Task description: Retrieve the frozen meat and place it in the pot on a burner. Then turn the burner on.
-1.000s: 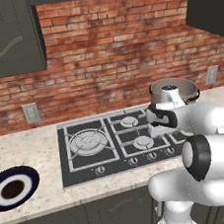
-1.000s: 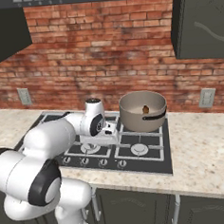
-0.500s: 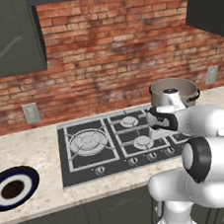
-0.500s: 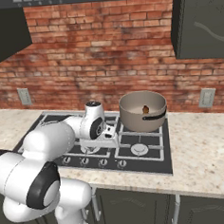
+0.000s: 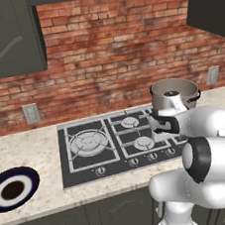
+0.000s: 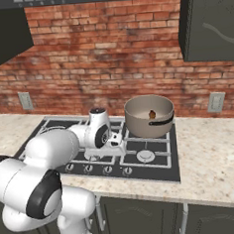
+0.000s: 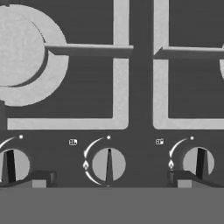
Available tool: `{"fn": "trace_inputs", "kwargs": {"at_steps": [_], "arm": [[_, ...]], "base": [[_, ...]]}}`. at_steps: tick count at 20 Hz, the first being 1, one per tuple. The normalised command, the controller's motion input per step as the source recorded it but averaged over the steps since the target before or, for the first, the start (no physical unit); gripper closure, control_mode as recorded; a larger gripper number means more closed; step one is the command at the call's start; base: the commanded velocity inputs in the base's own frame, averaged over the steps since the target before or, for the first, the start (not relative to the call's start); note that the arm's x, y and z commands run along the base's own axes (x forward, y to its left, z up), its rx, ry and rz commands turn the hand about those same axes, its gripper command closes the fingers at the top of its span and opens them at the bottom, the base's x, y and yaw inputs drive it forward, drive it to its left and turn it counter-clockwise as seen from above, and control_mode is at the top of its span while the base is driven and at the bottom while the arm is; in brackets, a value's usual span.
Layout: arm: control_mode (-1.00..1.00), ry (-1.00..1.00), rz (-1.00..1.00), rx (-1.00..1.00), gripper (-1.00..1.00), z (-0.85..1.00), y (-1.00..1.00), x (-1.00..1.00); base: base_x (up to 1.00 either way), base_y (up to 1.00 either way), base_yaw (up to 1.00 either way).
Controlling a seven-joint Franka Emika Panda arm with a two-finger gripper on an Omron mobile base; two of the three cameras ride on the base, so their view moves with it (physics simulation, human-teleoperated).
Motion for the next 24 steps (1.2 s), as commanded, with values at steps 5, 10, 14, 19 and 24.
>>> {"fn": "trace_inputs", "kwargs": {"at_steps": [5,10,14,19,24], "arm": [[-1.0,0.0,0.0,-0.01,-1.0,-0.05,0.0,0.0],[-1.0,-0.01,0.0,0.0,-1.0,-0.03,0.0,0.0],[-1.0,-0.01,0.0,0.0,-1.0,-0.11,0.0,0.0],[-1.0,-0.04,0.0,0.0,-1.0,-0.3,0.0,0.0],[-1.0,-0.01,0.0,0.01,-1.0,-0.15,0.0,0.0]], "base": [[0.0,0.0,0.0],[0.0,0.0,0.0],[0.0,0.0,0.0],[0.0,0.0,0.0],[0.0,0.0,0.0]]}}
